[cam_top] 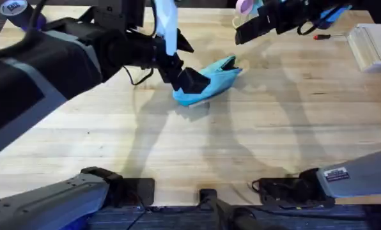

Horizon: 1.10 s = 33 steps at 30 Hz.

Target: Unzip the bag, pick up the pens from the table one at a time and place them inside, then zip the bag closed.

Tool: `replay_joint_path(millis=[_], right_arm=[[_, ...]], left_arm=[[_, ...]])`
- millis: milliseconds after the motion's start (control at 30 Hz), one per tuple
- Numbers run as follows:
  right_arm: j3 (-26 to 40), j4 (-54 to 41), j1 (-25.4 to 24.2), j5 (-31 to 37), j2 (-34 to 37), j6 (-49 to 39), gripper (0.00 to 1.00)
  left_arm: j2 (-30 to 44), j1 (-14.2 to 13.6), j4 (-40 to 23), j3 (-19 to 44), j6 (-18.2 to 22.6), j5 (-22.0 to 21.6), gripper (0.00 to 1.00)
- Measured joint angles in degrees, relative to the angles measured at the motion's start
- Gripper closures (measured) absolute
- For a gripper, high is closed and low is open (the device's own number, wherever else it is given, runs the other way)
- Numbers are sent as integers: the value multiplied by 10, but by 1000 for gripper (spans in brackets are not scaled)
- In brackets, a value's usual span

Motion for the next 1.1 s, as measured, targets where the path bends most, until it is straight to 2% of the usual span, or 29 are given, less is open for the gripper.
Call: replay_joint_path(millis=[267,533,733,933,1100], right_arm=[[0,0,0,0,0,0,5],[0,0,0,0,0,0,4],[0,-8,0,-5,0,0,4],[0,-85,0,-90,0,-5,6],[0,-94,0,-177,1,-19,6]], left_arm=[[0,-20,0,0,-1,-36,7],[3,-20,1,0,-1,-41,7],[44,-30,2,0,-1,-46,7],[51,-33,5,0,-1,-50,7],[51,-33,5,0,-1,-50,6]])
